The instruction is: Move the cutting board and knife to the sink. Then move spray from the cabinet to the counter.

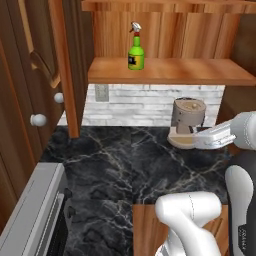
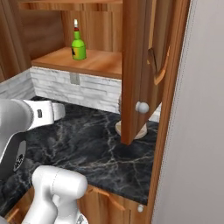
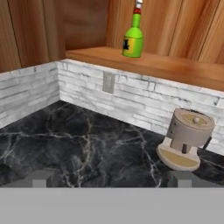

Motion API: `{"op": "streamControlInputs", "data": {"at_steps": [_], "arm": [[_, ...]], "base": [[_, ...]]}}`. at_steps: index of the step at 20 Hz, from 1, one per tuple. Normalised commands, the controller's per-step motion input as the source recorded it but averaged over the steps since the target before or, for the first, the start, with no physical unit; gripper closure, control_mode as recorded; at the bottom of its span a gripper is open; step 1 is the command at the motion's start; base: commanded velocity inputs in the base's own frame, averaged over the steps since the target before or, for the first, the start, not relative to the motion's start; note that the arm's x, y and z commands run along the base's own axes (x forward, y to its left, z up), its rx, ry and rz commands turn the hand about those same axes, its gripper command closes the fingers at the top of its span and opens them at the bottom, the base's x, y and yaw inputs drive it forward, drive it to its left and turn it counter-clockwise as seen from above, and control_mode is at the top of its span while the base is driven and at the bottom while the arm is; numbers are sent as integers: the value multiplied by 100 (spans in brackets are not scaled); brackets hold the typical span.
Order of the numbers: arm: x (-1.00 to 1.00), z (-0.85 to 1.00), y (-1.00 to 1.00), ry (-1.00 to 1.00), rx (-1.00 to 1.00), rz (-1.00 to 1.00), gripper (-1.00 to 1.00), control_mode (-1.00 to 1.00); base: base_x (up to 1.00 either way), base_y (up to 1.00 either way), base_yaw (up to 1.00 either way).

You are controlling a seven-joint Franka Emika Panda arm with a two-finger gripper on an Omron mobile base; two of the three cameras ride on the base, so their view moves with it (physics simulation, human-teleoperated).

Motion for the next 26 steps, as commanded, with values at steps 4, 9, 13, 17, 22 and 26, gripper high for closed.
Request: {"op": "streamControlInputs", "data": {"at_steps": [4, 9, 13, 17, 22, 26], "arm": [[1, 13, 28, 0, -4, 0, -100, -100], [0, 9, 0, -2, 1, 0, -100, -100], [0, 2, 0, -26, 0, 0, -100, -100], [13, 11, 7, -30, -2, 0, -100, -100], [40, 17, 2, -31, -2, 0, -100, -100], [28, 24, 0, -19, 0, 0, -100, -100]], "base": [[0, 0, 0], [0, 0, 0], [0, 0, 0], [0, 0, 0], [0, 0, 0], [0, 0, 0]]}}
